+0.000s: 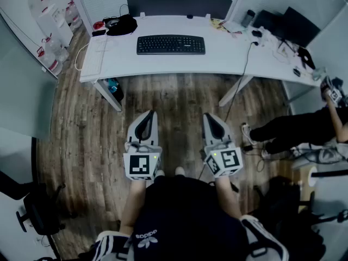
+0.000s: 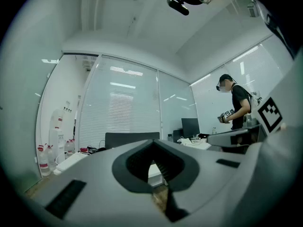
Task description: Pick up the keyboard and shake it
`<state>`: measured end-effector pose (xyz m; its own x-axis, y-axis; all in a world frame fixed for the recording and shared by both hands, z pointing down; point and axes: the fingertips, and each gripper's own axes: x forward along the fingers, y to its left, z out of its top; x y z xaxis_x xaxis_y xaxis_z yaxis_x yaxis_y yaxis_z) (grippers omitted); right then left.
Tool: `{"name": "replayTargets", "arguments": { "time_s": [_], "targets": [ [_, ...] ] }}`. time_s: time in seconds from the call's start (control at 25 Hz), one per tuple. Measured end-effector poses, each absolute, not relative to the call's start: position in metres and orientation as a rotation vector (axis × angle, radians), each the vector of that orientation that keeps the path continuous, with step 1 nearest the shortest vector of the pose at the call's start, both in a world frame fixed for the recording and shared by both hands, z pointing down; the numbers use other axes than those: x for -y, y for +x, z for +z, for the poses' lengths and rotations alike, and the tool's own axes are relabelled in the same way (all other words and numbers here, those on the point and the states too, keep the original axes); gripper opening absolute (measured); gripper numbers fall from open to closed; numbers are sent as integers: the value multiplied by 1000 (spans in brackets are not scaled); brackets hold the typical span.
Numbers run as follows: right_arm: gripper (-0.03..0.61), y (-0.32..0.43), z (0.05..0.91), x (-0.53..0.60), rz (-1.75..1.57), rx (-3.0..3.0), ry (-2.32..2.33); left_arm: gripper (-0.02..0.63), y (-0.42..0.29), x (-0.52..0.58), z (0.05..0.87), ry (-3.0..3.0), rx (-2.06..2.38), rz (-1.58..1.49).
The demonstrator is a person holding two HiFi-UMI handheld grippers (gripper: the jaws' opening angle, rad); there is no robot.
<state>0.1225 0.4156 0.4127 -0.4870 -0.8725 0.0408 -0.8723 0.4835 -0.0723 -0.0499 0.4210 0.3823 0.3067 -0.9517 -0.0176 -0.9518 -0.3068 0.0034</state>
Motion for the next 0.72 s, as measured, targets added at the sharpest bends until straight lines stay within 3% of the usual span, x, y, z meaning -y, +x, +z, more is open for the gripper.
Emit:
{"name": "replayTargets", "arguments": {
  "time_s": [0.72],
  "targets": [
    [3,85,408,-425,-56,-2716,-1585,4,-80,-424,383,-2574,-1797,22]
  ]
}}
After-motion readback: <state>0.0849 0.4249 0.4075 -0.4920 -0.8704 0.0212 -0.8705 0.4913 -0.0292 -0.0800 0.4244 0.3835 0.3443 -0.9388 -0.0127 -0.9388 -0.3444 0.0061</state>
